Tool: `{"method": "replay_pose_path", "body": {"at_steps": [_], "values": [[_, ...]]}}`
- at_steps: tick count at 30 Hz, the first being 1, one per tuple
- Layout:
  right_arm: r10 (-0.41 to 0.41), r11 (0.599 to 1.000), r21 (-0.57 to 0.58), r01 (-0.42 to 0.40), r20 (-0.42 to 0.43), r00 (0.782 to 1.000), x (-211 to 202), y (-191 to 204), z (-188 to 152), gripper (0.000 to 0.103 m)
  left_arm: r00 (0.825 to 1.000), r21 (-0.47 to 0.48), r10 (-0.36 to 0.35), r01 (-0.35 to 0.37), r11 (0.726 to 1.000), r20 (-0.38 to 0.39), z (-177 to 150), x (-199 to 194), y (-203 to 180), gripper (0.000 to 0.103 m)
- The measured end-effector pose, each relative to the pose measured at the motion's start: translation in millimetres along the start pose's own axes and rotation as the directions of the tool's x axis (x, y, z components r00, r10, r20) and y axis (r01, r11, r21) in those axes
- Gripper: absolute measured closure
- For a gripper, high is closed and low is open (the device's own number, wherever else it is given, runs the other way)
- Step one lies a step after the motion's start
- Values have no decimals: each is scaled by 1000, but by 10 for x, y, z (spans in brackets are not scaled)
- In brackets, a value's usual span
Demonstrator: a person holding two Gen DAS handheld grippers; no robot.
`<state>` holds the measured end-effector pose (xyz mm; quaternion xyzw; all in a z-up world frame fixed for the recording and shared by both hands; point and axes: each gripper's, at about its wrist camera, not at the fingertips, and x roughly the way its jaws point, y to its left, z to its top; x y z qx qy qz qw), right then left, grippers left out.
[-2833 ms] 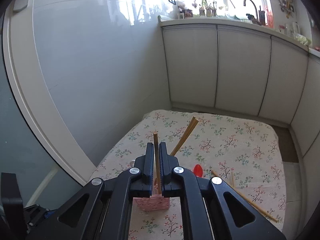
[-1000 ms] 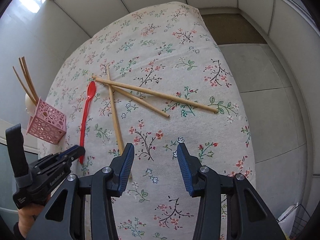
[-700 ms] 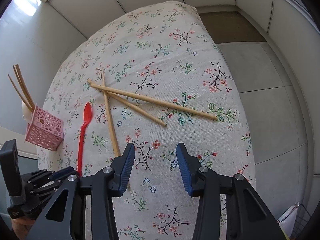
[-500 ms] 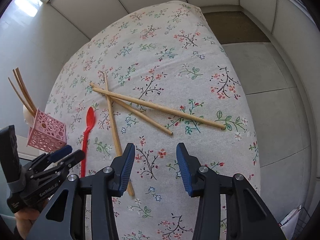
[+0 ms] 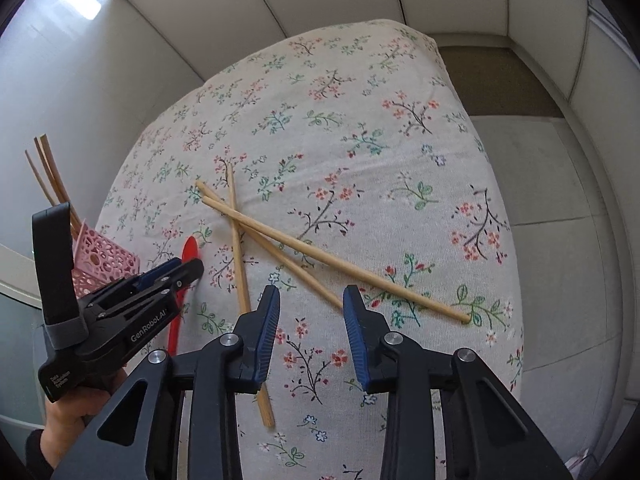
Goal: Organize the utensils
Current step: 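Lift the red spoon with the left tool while the right tool approaches a chopstick, then grasp a wooden chopstick with the right tool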
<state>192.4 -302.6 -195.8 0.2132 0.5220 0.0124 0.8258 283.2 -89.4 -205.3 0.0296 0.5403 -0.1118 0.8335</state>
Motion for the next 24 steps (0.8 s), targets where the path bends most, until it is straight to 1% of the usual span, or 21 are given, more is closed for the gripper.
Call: {"method": "replay_pose_path", "body": {"at_steps": [2, 5, 7, 11, 15, 17, 19, 21, 24], "values": [[18, 999, -36, -17, 8, 1000, 18, 64, 59, 68, 1000, 7, -14, 14, 1000, 12, -78, -111, 33, 77], [44, 994, -101, -42, 15, 999, 75, 213, 132, 68, 998, 2, -56, 56, 998, 32, -189, -321, 85, 77], [52, 987, -154, -49, 14, 999, 132, 336, 169, 71, 996, 12, -71, 71, 997, 45, -242, -434, 106, 77], [42, 962, -270, -38, 9, 999, 250, 617, 252, 79, 993, 20, -92, 90, 996, 80, -412, -758, 226, 77], [31, 937, -349, -26, 7, 1000, 370, 850, 375, 81, 988, -10, -114, 115, 993, 102, -535, -959, 415, 77], [3, 921, -391, -4, -3, 1000, 481, 960, 426, 81, 987, -19, -115, 118, 993, 110, -591, -1024, 488, 76], [-47, 902, -430, 37, -13, 999, 620, 1047, 475, 81, 987, -31, -115, 119, 992, 114, -622, -1065, 566, 76], [-92, 888, -454, 75, -16, 996, 748, 1104, 526, 80, 987, -39, -117, 122, 992, 115, -628, -1076, 631, 76], [-128, 874, -475, 104, -18, 992, 882, 1165, 590, 80, 986, -49, -118, 125, 991, 118, -643, -1085, 710, 76]]}}
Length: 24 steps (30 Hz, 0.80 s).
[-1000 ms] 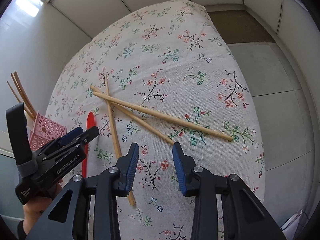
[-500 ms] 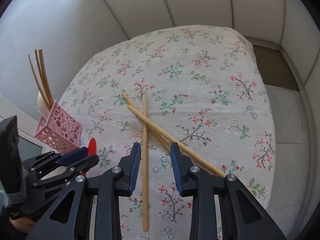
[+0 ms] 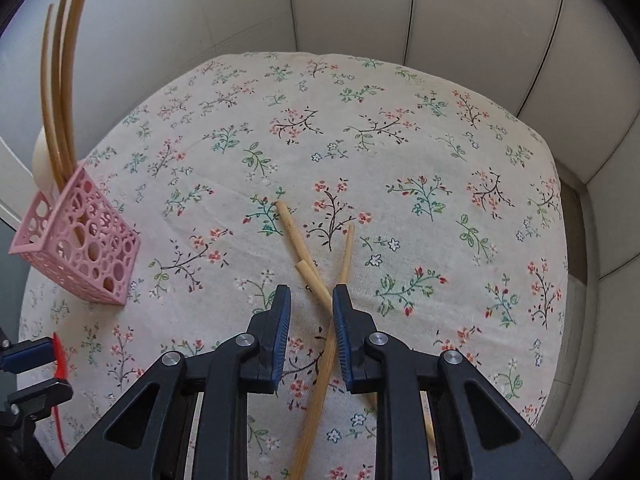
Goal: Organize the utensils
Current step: 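Grasp a wooden chopstick with the right tool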
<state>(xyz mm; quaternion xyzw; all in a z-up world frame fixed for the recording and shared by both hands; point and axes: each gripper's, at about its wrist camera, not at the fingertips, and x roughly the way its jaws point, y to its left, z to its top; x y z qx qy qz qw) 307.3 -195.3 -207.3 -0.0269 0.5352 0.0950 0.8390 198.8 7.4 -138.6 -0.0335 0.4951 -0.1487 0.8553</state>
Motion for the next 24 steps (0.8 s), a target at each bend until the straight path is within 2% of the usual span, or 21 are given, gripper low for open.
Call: {"method": "replay_pose_path", "body": {"at_steps": [8, 9, 12, 15, 20, 24], "values": [[-73, 995, -74, 70, -35, 997, 192, 125, 117, 81, 1000, -24, 4, -3, 1000, 10, 3, -27, 156, 76], [-83, 993, -83, 80, -33, 996, 193, 143, 112, 87, 1000, -29, 3, -3, 1000, 12, 6, -40, 173, 76], [-105, 991, -85, 104, -16, 994, 115, 159, 87, 91, 1000, -32, -2, 3, 999, 29, 12, -109, 197, 76], [-109, 992, -63, 110, 20, 994, -119, 148, 44, 96, 999, -36, -11, 13, 999, 51, 20, -178, 228, 76], [-93, 996, 24, 91, 125, 988, -717, 63, -30, 96, 994, -66, -19, 26, 998, 105, 27, -425, 285, 76], [-104, 991, 109, 81, 222, 969, -1213, 49, -186, 96, 984, -87, -22, 38, 995, 178, 59, -692, 293, 76]]}}
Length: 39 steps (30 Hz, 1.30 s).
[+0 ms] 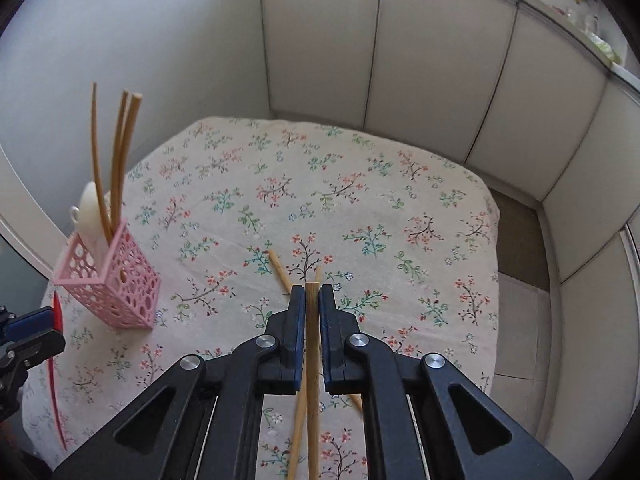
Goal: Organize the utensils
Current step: 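Grasp a wooden chopstick with the right tool, then carry the red spoon and the chopstick up to the pink basket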
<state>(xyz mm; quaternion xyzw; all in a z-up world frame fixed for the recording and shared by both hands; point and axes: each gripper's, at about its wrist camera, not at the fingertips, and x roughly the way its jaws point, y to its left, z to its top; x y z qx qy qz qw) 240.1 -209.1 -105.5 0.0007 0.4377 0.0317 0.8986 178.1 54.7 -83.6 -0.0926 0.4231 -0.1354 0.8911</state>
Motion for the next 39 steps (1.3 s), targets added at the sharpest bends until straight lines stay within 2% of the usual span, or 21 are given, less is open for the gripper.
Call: {"method": "replay_pose_path", "body": {"at_steps": [3, 5, 8, 13, 19, 23, 26, 31, 35, 39], "values": [[-7, 998, 65, 1, 81, 997, -388, -10, -70, 96, 996, -16, -12, 13, 1000, 91, 116, -283, 32, 76], [-2, 994, 112, -13, 138, 990, -628, -22, -125, 96, 987, -33, -16, 22, 999, 163, 206, -471, 78, 77], [22, 985, 162, -60, 225, 974, -928, 0, -203, 96, 962, -51, 6, 9, 999, 272, 318, -714, 135, 76], [12, 979, 191, -75, 310, 951, -1240, 28, -223, 96, 923, -77, 19, 12, 997, 383, 464, -879, 220, 77], [37, 972, 205, -113, 341, 939, -1343, 21, -216, 96, 867, -94, 33, 16, 995, 498, 675, -700, 361, 76], [37, 973, 199, -114, 352, 935, -1269, 35, -189, 96, 817, -90, 44, 10, 996, 575, 774, -572, 433, 76], [45, 971, 206, -123, 349, 936, -1179, 37, -150, 96, 788, -97, 50, 13, 995, 614, 822, -423, 514, 76], [80, 966, 204, -158, 343, 936, -1049, 67, -116, 96, 774, -107, 53, 19, 994, 631, 841, -183, 619, 76], [97, 966, 195, -173, 348, 933, -1004, 113, -100, 96, 762, -98, 68, -7, 995, 644, 822, -55, 640, 76], [103, 967, 186, -176, 348, 932, -985, 147, -87, 96, 771, -68, 52, -12, 998, 635, 755, 17, 618, 76]]}}
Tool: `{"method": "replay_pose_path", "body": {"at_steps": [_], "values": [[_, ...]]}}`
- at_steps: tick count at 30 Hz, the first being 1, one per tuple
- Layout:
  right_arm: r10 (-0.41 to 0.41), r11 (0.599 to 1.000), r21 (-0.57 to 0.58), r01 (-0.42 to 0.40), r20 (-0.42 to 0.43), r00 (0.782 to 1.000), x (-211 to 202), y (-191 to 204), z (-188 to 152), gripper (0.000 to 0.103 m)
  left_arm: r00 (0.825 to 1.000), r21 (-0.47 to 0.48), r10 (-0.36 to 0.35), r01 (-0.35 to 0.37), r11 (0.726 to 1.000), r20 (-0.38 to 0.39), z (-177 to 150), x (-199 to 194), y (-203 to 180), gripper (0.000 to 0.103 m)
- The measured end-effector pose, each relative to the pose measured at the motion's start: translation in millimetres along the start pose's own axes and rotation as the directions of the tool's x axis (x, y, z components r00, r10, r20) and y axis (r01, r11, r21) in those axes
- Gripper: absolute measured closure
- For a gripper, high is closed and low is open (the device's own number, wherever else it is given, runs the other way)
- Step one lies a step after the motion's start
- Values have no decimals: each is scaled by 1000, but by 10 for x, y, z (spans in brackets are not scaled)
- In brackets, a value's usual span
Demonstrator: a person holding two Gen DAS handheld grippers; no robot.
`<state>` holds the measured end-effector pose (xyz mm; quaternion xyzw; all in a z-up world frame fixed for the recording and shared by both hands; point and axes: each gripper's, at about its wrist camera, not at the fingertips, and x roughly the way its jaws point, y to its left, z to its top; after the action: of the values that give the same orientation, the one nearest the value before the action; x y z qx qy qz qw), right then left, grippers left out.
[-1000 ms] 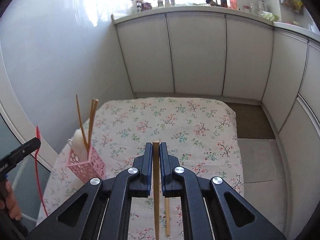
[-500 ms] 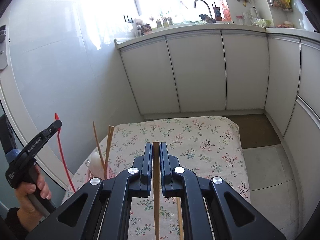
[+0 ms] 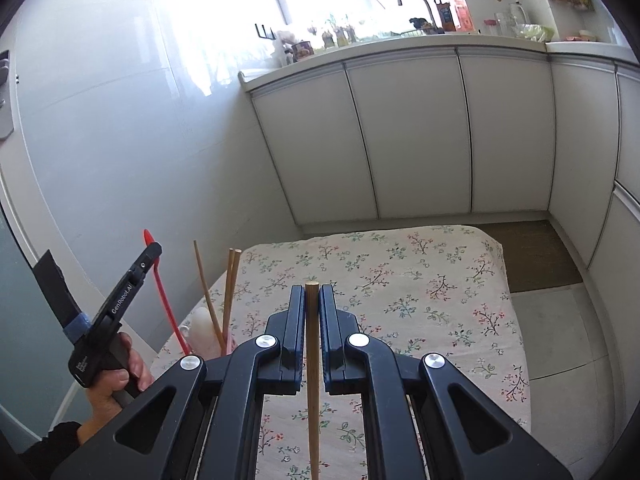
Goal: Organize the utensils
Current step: 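Carry the red spoon and the chopstick up to the pink basket, then lower the red spoon and chopstick into the basket and open both tools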
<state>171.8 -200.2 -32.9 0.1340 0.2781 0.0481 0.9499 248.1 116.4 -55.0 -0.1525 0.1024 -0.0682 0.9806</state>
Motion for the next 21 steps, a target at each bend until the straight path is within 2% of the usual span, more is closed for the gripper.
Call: {"method": "replay_pose_path", "body": {"at_steps": [6, 15, 17, 18, 21], "values": [[5, 1000, -12, -5, 4, 1000, 4, 72, -14, 96, 998, 54, -13, 16, 998, -65, -237, -25, -49, 76], [20, 1000, -21, -20, 12, 1000, -35, 149, -5, 96, 988, 42, -8, 15, 999, -157, -390, -78, -17, 75], [24, 1000, -20, -24, 15, 1000, -56, 161, 0, 96, 985, 49, -7, 15, 999, -173, -383, -123, -43, 70], [25, 1000, -18, -25, 17, 1000, -70, 167, 2, 96, 984, 53, -4, 14, 999, -180, -377, -149, -55, 63], [34, 999, -12, -34, 31, 999, -121, 196, 13, 96, 978, 57, 12, 0, 998, -209, -331, -242, -86, 52]]}}
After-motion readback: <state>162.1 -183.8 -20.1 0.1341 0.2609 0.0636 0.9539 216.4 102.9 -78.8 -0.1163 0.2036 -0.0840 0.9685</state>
